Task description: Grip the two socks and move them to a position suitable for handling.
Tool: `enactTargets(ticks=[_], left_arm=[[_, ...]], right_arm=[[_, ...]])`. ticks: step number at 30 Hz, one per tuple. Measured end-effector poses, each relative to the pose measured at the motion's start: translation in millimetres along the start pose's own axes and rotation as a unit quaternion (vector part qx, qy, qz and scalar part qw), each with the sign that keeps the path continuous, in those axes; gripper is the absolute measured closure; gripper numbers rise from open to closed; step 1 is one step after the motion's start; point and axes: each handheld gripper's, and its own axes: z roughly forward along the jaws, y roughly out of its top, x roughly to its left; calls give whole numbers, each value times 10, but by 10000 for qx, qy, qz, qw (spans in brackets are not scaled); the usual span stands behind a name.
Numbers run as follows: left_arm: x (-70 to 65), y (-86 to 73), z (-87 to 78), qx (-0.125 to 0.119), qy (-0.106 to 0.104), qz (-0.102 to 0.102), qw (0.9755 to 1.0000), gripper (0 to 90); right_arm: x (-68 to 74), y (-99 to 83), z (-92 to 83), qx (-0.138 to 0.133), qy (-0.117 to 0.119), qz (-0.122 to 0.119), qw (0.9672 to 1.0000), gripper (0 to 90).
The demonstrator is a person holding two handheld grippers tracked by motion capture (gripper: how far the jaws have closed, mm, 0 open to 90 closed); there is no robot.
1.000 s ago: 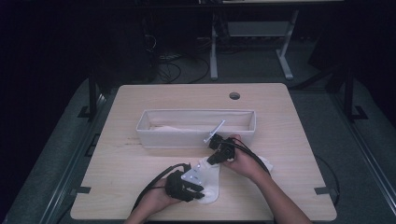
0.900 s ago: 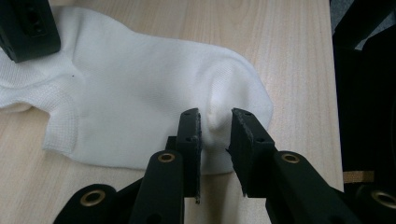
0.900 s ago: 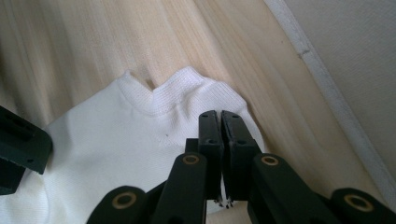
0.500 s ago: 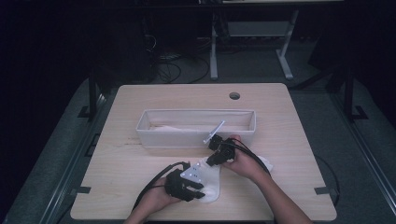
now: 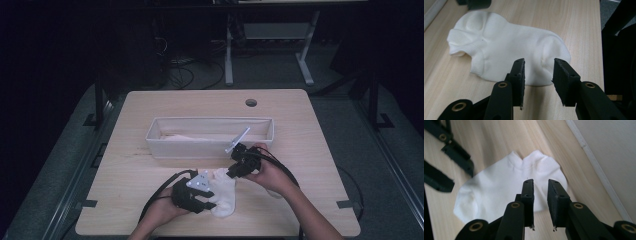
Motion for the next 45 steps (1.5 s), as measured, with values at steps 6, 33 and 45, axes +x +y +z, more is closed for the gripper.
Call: enactTargets(ticks=[6,33,45], left_arm=[[3,-16,-34,-13,59,-24,10000,601],[29,-65,-129,-54,152,-115,9998,577],[50,-92,-162,-59,174,-136,9997,570]], right_arm=[[9,-96,-108,35,-60,-2,10000,742],[-68,-521,-463,126,-261,203,9994,737],[-155,-773,-583,111,-376,419,9984,722]])
